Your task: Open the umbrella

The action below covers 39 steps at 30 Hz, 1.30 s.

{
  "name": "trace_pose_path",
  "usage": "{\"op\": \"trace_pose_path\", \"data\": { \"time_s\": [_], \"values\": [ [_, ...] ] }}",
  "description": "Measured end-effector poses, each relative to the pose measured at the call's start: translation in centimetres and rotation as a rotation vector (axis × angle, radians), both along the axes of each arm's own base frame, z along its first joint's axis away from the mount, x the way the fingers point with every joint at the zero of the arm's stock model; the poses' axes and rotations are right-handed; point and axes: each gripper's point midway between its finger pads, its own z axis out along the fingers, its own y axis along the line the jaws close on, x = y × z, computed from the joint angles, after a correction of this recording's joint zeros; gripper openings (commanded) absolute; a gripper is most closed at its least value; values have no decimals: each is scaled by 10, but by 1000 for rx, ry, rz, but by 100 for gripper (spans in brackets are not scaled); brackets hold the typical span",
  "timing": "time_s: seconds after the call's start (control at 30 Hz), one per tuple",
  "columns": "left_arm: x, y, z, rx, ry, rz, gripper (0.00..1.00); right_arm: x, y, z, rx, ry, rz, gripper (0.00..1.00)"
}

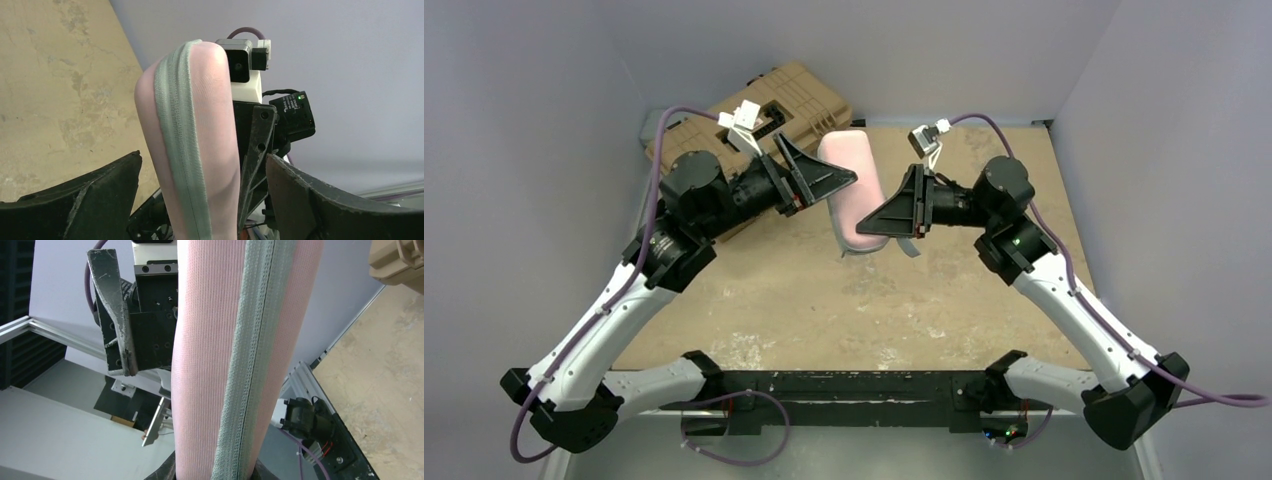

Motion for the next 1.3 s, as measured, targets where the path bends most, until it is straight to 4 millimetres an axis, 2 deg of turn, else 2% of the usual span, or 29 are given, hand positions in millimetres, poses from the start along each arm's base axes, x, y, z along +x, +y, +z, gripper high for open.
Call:
{"op": "trace_pose_path", "data": {
  "time_s": [0.1,0.23,0.33,0.43,0.57,0.63,0.77,0.83,0.9,0.97,1.07,1.17,1.3],
  "values": [
    [2,-4,-11,13,31,-7,90,3,1,-2,-8,8,-5,0],
    [0,-1,-27,95,56,2,93,14,3,-4,-50,52,-55,0],
    [-8,16,-36,173,50,33,93,28,4,-5,-109,84,-125,0],
    [-30,42,-41,246,9,49,95,44,4,-11,-188,120,-204,0],
    [-61,72,-45,325,-70,35,96,60,-3,-32,-329,164,-298,0],
    [-69,84,-52,384,-74,43,96,70,-10,-43,-440,179,-348,0],
    [-69,97,-88,519,-26,52,97,102,-29,-65,-720,128,-491,0],
    [-71,99,-111,567,19,36,97,111,-43,-88,-851,99,-548,0],
    [-74,98,-129,599,57,10,97,104,-64,-123,-1008,127,-560,0],
    [-77,94,-143,618,95,-32,97,88,-83,-157,-1146,180,-536,0],
    [-81,82,-158,627,123,-99,97,66,-101,-190,-1284,245,-487,0],
    [-81,71,-172,634,140,-147,94,55,-106,-198,-1327,266,-460,0],
    [-80,58,-176,633,125,-200,95,54,-99,-187,-1267,245,-451,0]
  ]
}}
